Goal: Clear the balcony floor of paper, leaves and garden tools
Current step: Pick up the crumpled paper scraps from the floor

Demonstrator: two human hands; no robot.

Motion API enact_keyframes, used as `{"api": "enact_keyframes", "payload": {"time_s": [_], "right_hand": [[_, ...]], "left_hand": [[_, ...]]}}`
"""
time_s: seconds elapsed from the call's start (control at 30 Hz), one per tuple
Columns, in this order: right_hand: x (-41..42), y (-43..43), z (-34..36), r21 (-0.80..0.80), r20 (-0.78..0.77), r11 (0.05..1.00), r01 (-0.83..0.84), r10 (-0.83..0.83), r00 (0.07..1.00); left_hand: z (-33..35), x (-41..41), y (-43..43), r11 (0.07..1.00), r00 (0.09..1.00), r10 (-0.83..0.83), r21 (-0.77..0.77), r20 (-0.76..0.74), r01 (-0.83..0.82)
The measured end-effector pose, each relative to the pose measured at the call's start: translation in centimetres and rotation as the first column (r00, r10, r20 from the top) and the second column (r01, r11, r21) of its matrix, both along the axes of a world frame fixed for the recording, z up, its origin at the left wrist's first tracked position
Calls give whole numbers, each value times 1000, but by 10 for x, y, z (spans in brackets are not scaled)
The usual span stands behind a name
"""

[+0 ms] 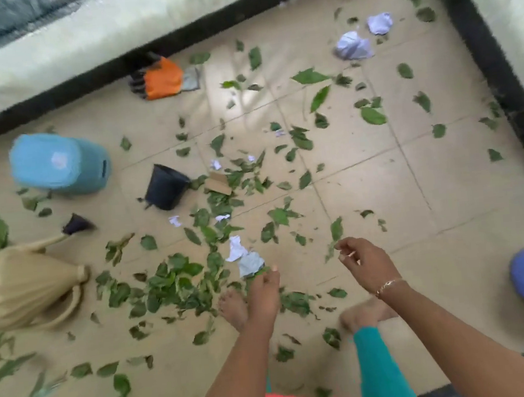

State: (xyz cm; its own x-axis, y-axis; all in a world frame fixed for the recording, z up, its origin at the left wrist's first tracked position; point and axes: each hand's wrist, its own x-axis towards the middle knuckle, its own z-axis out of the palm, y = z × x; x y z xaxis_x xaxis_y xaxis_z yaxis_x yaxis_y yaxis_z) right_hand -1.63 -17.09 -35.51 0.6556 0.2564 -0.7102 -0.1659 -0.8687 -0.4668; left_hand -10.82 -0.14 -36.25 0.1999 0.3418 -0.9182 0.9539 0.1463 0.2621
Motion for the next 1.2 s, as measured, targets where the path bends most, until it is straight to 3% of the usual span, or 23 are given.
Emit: {"api": "enact_keyframes", "payload": {"time_s": [0.17,0.27,0.53,0.67,0.8,0.9,1.03,1.1,1.2], "right_hand": [[-17,82,-13,-32,-26,989,-146,145,989],[-15,126,-35,-64,-44,973,-223,220,974],[16,231,-162,-146,35,878,-456,466,884],[26,265,-246,-173,114,799,-577,598,794],[29,285,-309,-201,200,653,-730,757,622],[32,290,-333,-231,232,553,-801,830,507],[34,288,-350,-224,300,489,-843,858,418],[40,285,-347,-121,348,557,-821,799,491],[57,276,-332,86,350,801,-593,533,770]], "left_hand": [[-17,-30,97,993,996,73,94,-47,-68],[-32,-32,151,986,999,31,165,-9,-29],[-146,-19,247,936,1000,-2,352,6,-1],[-223,-11,274,902,999,39,430,17,-43],[-288,1,287,863,991,53,494,124,-108],[-323,5,290,834,988,50,538,146,-122],[-343,3,286,814,988,100,562,114,-148],[-347,3,288,794,992,80,596,93,-120],[-340,-2,287,798,985,124,578,122,-173]]}}
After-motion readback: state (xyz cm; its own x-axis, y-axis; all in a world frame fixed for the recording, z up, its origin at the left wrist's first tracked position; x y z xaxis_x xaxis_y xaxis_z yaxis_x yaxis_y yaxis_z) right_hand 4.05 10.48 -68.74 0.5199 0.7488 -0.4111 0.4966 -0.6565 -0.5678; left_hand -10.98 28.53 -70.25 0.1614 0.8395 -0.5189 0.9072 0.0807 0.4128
